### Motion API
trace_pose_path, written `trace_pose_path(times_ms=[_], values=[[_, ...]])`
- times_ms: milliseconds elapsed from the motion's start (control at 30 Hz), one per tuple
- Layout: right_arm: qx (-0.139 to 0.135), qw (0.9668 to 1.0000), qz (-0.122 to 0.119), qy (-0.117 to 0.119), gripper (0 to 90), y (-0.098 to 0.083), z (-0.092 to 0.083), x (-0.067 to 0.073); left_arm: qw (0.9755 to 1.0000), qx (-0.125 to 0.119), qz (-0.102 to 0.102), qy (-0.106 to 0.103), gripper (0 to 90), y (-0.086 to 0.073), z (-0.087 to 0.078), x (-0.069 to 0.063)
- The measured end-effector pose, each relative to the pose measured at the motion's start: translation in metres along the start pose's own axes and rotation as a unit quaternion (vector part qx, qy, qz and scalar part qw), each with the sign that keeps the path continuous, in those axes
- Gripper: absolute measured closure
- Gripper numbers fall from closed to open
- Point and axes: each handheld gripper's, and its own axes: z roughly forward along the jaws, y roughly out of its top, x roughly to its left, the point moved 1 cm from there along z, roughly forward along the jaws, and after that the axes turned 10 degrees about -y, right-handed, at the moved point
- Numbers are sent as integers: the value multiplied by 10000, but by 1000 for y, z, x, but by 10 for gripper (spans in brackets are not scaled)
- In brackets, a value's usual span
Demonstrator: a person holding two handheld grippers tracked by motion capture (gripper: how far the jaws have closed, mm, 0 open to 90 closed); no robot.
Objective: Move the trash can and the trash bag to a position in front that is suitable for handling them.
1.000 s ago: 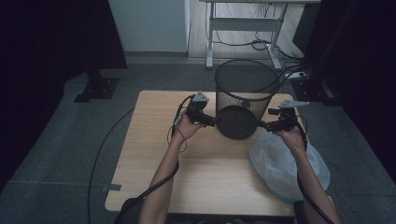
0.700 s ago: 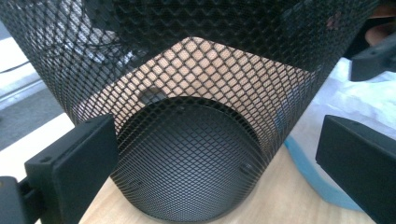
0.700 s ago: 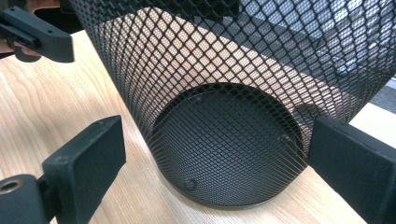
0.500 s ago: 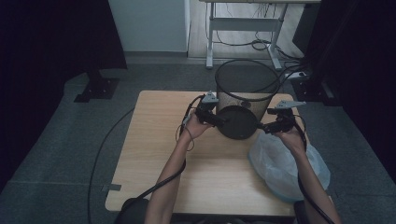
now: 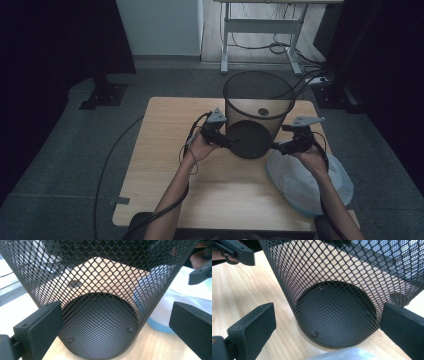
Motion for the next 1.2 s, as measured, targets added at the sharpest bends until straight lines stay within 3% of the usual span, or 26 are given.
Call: trace_pose_path(times_ms=[233,333,367,467,533,600,667,733,967,1200], values=[[-14,9999,-62,130,0,-4,-9,21,10000,21,-35,-78,0,-11,-21,-23],[-21,9999,-57,152,7,-5,-11,25,9998,85,17,-206,0,-14,-28,-29],[-32,9998,-8,171,17,-5,-12,25,9997,151,65,-158,0,-14,-31,-30],[48,10000,16,59,16,-6,-17,22,9977,512,259,369,0,-16,-46,-26],[74,9999,70,-126,16,-7,-23,15,9960,509,73,728,0,-17,-59,-15],[25,9991,288,-300,18,-7,-28,5,9949,280,-249,935,0,-17,-69,-2],[7,9976,494,-492,21,-7,-28,-5,9926,121,-488,1108,0,-17,-74,10],[64,9957,614,-691,22,-7,-26,-15,9897,168,-573,1301,0,-15,-72,19],[146,9896,914,-1106,22,-1,-13,-42,9757,319,-873,1984,0,-6,-55,45],[177,9843,1035,-1416,23,5,1,-55,9685,275,-1041,2247,0,0,-34,57]])
